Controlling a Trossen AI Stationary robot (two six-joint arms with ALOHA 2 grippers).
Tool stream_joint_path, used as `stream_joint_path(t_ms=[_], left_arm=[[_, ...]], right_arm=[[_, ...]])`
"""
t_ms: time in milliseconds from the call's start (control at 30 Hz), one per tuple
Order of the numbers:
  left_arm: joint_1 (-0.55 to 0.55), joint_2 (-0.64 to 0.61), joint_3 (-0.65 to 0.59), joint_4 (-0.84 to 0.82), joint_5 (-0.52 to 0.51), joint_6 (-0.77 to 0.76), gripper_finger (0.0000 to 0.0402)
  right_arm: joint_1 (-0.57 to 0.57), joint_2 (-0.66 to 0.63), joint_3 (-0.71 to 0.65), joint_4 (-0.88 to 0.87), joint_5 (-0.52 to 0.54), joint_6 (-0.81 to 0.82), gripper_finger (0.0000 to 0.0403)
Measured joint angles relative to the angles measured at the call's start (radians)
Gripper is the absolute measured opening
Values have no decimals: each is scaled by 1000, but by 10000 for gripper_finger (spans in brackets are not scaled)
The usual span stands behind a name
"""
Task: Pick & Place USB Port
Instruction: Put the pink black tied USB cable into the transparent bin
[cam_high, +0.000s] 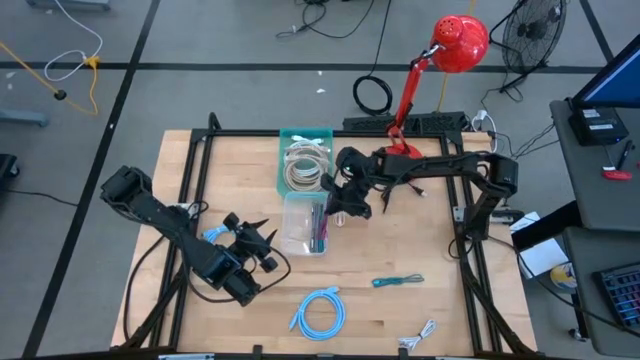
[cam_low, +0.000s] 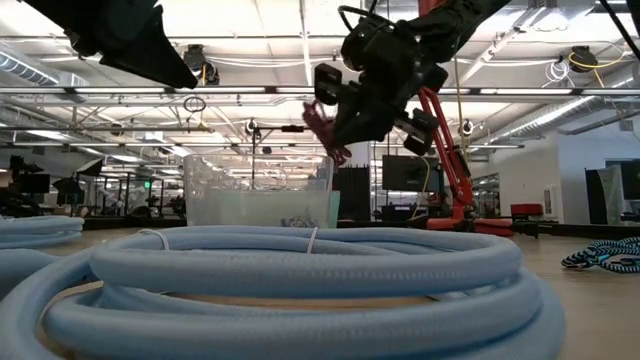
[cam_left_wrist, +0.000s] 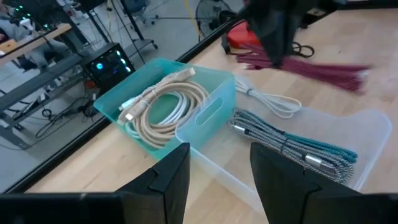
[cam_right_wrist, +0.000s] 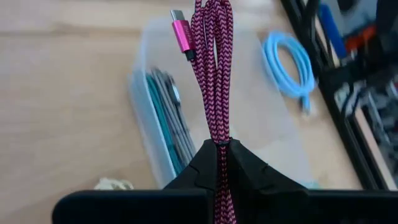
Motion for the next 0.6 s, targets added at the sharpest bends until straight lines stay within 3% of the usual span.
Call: stream_joint_path(t_ms=[167, 333, 600], left_arm=[[8, 0, 0, 0, -8, -3, 172], [8, 0, 0, 0, -12, -6, 172], [21, 0, 0, 1, -22, -9, 172]], right_arm=[[17, -1, 0, -27, -74, -70, 9], [52, -1, 0, -74, -79, -147, 9], [87, -1, 0, 69, -78, -101, 9]])
